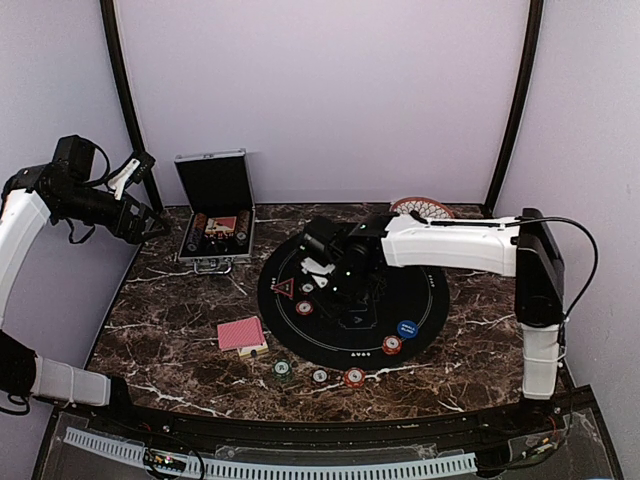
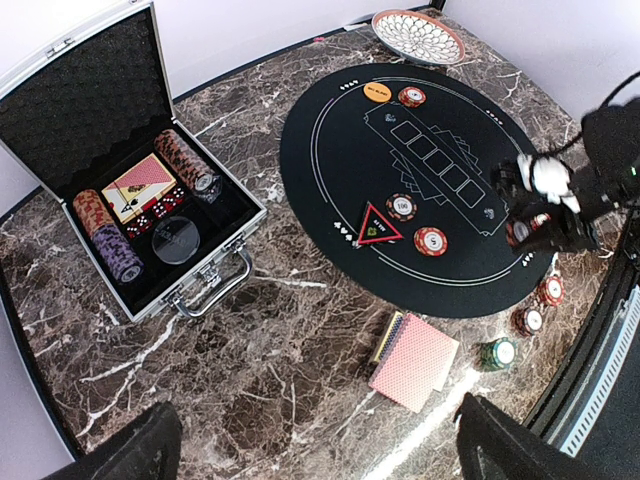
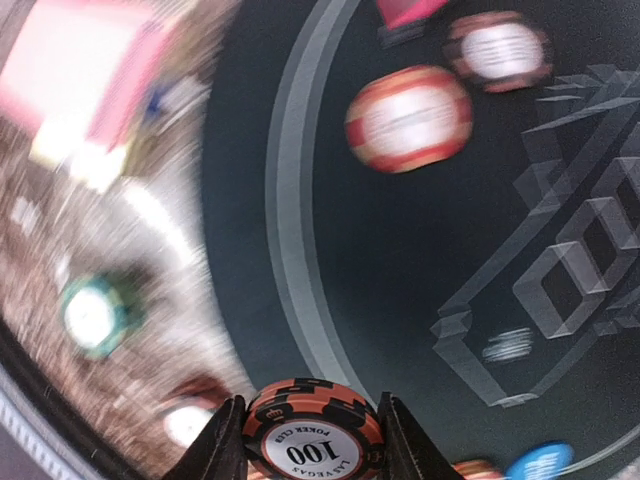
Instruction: Distribute texas hold em gaming equipment
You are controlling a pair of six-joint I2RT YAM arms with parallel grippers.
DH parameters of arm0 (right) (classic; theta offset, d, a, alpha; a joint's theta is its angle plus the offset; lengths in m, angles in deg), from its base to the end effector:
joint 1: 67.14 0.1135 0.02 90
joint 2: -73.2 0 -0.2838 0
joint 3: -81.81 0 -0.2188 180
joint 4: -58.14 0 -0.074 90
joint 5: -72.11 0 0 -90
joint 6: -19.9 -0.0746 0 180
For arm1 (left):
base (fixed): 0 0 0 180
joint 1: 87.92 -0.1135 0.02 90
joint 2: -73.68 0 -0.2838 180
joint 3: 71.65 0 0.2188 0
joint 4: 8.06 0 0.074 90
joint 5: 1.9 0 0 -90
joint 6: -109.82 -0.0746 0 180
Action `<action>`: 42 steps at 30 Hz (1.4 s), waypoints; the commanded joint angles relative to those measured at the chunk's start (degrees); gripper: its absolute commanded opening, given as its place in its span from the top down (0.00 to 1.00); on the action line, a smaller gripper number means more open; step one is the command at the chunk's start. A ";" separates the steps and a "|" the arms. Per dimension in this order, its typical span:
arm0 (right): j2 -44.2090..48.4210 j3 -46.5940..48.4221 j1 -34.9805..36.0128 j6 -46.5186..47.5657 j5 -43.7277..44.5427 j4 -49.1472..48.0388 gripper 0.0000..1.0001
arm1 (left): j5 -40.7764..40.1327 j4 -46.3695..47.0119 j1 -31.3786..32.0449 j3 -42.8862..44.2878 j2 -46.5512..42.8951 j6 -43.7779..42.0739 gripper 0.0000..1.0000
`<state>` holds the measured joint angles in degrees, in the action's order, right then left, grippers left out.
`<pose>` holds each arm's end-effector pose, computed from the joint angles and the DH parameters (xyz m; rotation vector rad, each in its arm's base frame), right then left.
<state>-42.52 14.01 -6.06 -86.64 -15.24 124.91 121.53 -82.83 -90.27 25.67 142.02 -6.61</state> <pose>0.2021 0.3586 0.2159 -1.0633 2.6265 0.2574 0.2032 -0.0328 0.3856 0.7308 2.1232 -0.4234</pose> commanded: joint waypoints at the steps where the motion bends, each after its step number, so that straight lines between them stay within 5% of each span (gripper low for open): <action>1: 1.76 3.67 -7.36 0.00 4.18 0.04 0.67 | 0.81 -1.65 0.15 1.72 -1.19 -0.59 0.01; 14: -8.81 14.85 -21.64 0.51 5.25 -3.21 0.67 | 0.84 -1.88 0.13 1.56 -1.15 -0.91 0.01; 27: -23.39 29.72 -24.10 -3.09 7.01 -4.35 0.69 | 0.82 -1.72 0.11 1.48 -0.68 -0.91 0.01; 42: -29.56 34.59 -25.75 -3.27 8.35 -4.37 0.67 | 0.79 -1.71 0.15 1.47 -0.75 -1.07 0.01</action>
<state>-70.56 45.84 -31.48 -89.46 -7.52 121.13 121.55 -82.94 -90.27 25.67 142.02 -6.79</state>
